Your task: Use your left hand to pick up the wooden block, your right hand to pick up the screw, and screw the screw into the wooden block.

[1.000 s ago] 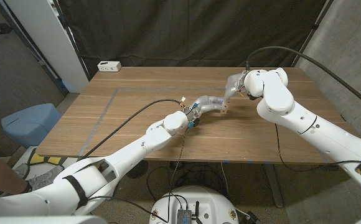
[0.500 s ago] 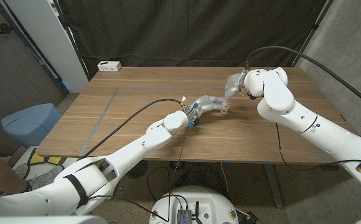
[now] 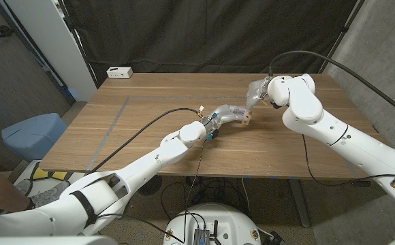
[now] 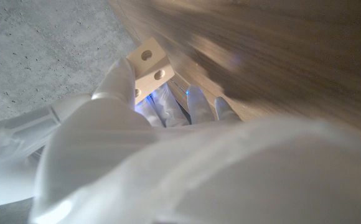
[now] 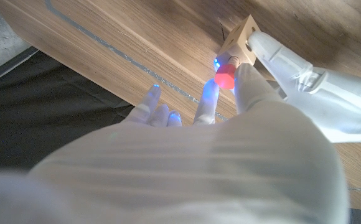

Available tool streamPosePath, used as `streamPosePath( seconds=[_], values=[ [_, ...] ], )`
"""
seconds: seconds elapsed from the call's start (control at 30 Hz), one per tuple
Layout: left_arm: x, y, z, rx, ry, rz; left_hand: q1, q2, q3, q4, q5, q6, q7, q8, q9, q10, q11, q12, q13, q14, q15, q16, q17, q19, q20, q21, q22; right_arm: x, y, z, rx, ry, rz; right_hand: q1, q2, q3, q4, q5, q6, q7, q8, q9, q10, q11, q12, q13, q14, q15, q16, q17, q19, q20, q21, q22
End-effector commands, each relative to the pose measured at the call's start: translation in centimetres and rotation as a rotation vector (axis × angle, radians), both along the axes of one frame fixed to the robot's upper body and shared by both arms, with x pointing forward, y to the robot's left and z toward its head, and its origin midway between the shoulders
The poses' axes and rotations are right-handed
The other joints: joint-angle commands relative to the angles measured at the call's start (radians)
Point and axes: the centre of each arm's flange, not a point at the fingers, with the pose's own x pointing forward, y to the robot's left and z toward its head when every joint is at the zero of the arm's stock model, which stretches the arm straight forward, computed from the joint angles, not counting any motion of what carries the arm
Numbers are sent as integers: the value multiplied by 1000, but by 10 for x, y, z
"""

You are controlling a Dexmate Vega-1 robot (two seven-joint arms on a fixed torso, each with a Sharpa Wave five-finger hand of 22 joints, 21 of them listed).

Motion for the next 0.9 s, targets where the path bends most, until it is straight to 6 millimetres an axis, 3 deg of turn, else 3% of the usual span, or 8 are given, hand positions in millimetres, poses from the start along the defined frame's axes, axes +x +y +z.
streamPosePath(
  seconds=[0.03,0.67,0.7,0.9],
  values=[
    [0,-2,0,4,1,0,3,13,21,13,5,34,31,4,5,8,-2,6,50,5,-45,2,2,8,-5,2,3,1,-3,0,8,-4,3,6,9,8,2,4,31,-1,13,5,16,0,9,3,12,-7,5,6,9,-4,6,1],
    [0,-4,0,4,1,2,5,13,22,12,6,35,30,4,5,8,-3,6,50,5,-44,1,1,8,-4,2,3,3,-6,-2,22,-12,13,9,28,8,7,0,109,0,47,5,47,-3,12,2,33,-26,12,5,30,-18,8,1],
    [0,-4,0,5,1,1,5,13,22,12,6,35,30,4,5,8,-3,6,50,5,-44,2,1,9,-5,3,3,3,-6,-2,24,-13,14,10,28,6,7,-1,111,0,49,5,54,-15,14,2,36,-26,12,5,32,-19,9,1],
    [0,-4,0,6,-1,1,6,13,23,12,7,34,32,4,5,7,-2,6,50,5,-44,2,1,8,-4,2,3,3,-7,-3,37,-18,22,7,37,4,10,-2,138,11,60,5,73,-8,17,1,46,-35,15,6,46,-27,11,0]
  ],
)
